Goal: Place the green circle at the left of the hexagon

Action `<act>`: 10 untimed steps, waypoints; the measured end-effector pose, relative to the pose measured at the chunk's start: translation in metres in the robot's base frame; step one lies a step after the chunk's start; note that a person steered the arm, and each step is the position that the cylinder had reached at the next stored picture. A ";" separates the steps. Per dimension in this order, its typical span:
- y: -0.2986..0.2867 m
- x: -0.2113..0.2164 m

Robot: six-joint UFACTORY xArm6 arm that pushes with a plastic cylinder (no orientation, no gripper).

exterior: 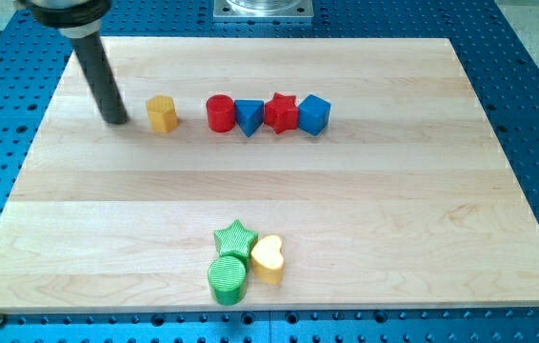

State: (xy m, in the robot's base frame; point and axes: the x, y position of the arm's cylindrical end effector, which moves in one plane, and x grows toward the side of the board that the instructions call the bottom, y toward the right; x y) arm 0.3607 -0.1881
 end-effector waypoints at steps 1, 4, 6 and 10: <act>0.040 0.000; 0.057 0.045; 0.090 0.047; 0.219 0.137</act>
State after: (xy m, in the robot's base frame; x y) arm 0.4978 0.0313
